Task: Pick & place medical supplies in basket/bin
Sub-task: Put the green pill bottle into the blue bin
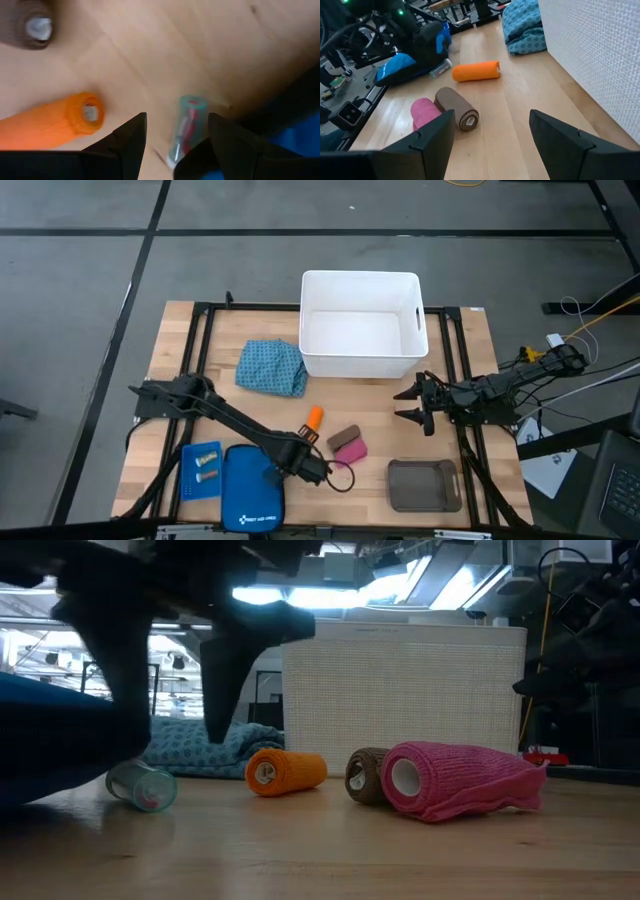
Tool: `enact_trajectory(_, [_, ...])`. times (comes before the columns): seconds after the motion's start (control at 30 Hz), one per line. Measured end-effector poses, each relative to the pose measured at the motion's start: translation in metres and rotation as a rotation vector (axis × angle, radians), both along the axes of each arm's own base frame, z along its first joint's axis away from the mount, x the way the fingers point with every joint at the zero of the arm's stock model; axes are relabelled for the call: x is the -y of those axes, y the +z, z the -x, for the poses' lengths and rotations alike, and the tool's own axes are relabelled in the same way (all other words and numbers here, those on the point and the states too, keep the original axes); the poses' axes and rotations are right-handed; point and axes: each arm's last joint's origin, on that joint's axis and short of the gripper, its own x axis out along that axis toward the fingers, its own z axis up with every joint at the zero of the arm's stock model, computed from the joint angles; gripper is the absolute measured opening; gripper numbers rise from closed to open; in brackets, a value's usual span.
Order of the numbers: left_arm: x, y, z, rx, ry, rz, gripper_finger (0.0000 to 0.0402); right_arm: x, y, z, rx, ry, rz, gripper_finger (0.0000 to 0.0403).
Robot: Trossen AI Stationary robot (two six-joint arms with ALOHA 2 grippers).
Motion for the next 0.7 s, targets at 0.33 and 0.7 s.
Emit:
enact_trajectory(0.33, [0.007, -0.014, 0.002, -0.053, -0.010, -0.006, 0.0210, 0.000, 0.000, 0.000, -0.004, 0.000, 0.001, 0.0256])
enact_trajectory(0.7, [-0.001, -0.035, -0.007, -0.105, -0.007, -0.038, 0.0210, 0.000, 0.000, 0.000, -0.004, 0.000, 0.002, 0.0256])
